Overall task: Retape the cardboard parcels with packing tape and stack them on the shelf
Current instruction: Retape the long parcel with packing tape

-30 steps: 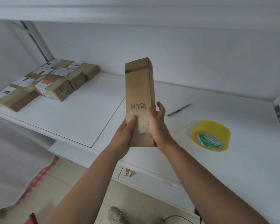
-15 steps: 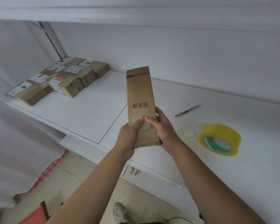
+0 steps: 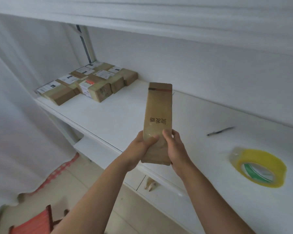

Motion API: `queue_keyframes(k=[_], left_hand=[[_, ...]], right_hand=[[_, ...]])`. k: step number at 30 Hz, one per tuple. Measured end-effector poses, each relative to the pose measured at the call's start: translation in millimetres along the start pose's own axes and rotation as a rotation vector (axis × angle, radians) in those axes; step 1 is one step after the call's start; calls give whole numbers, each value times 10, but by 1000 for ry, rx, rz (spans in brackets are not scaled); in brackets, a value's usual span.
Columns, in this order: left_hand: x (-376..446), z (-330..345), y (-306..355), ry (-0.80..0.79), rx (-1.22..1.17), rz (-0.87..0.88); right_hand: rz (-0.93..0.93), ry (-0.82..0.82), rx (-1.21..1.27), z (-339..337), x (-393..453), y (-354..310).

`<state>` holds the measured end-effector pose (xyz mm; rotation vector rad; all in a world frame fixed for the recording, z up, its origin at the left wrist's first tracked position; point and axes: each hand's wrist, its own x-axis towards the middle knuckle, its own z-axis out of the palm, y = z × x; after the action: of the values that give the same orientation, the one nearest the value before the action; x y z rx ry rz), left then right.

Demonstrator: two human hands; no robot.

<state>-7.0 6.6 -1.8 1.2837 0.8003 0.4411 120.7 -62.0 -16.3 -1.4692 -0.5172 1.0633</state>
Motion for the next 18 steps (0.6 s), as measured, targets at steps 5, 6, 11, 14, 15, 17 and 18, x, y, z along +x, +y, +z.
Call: queue_keyframes(k=[5,6,11,14,15,17,18], left_hand=[[-160,-659,-107,96,-83,23],[-204,-816,-123,125,-115,31],[-360,-1636,-220,190,-66,23],[-418,-2130,-235,174,9,64],[-438,-2286,-217,148,-18,72],[-455,-2546,-141,86,-110,92],[-468,-2651,-81,70,-139,114]], right_hand=[[-62,-75,-40,706,8,92],[-67,-111,-58,880,9,112],[-126,-81,-161,1688,38,268],[-312,68,-434,2174,0,277],[-389,113,-549,2345,2,275],[-516,126,-706,2703,10,264],[-580,86,-765,2880,10,263]])
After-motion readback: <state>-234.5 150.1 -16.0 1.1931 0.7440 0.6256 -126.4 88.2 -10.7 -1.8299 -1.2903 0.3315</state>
